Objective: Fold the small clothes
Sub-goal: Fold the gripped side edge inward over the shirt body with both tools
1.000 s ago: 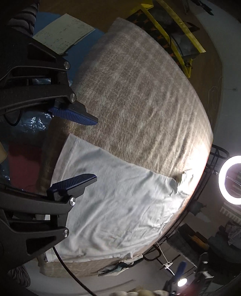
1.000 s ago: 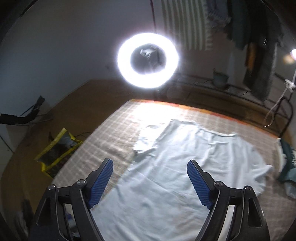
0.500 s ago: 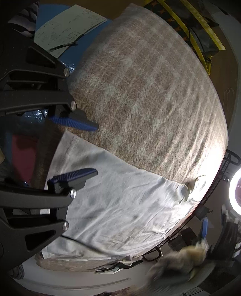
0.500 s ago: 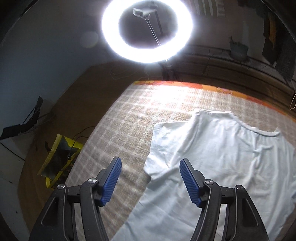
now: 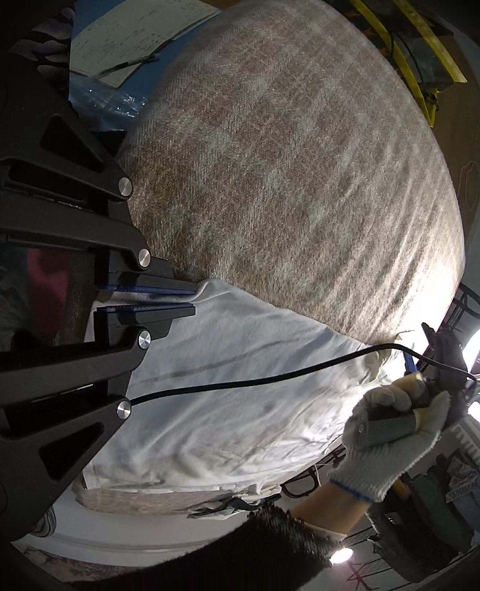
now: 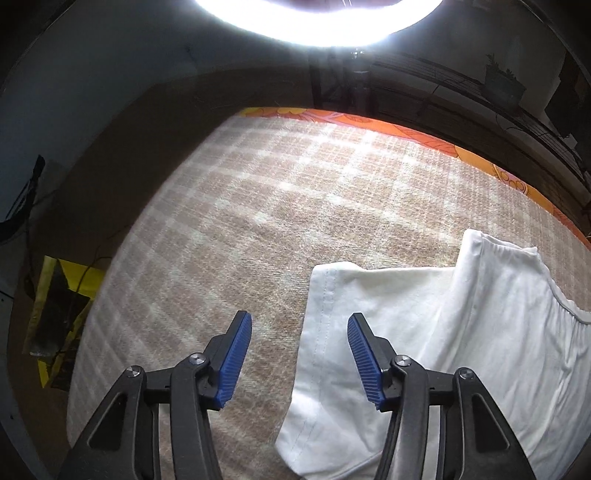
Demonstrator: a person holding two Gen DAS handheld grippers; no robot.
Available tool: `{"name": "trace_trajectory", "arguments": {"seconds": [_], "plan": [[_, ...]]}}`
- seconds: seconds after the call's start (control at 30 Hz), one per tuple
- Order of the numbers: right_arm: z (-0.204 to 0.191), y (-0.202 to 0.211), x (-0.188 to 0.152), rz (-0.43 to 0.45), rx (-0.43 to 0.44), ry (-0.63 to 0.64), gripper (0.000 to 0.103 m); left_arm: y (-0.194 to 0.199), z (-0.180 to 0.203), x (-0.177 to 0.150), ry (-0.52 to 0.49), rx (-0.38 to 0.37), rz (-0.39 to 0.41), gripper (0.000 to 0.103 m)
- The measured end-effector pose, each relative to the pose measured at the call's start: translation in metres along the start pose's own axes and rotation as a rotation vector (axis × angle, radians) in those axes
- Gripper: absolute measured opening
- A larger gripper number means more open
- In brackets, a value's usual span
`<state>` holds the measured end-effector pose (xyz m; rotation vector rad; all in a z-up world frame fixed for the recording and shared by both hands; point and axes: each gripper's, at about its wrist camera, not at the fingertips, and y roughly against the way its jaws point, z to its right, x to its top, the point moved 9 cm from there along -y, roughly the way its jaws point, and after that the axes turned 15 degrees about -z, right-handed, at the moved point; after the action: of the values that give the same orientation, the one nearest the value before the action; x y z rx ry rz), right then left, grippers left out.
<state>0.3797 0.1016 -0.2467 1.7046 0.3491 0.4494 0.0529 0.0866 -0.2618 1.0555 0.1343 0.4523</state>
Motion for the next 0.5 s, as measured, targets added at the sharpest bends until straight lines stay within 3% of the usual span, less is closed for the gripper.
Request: {"name": "trace_trajectory", "arguments": {"seconds": [0.27, 0.37, 0.43, 0.5], "plan": [[0.005, -0.015, 0.010, -0.023, -0.093, 0.036, 0.052, 0.005, -0.003, 0.000, 0.011, -0.001, 0.014, 0.001], [0.003, -0.015, 0.011, -0.027, -0.184, 0.079, 0.028, 0.008, -0.002, -0.001, 0.006, -0.002, 0.024, 0.001], [0.002, -0.013, 0.010, -0.028, -0.201, 0.109, 0.005, 0.010, 0.001, -0.002, -0.012, 0.000, 0.028, 0.001], [0.005, -0.009, 0.009, -0.023, -0.189, 0.113, 0.002, 0.012, 0.004, -0.003, -0.027, 0.006, 0.038, 0.001]]}}
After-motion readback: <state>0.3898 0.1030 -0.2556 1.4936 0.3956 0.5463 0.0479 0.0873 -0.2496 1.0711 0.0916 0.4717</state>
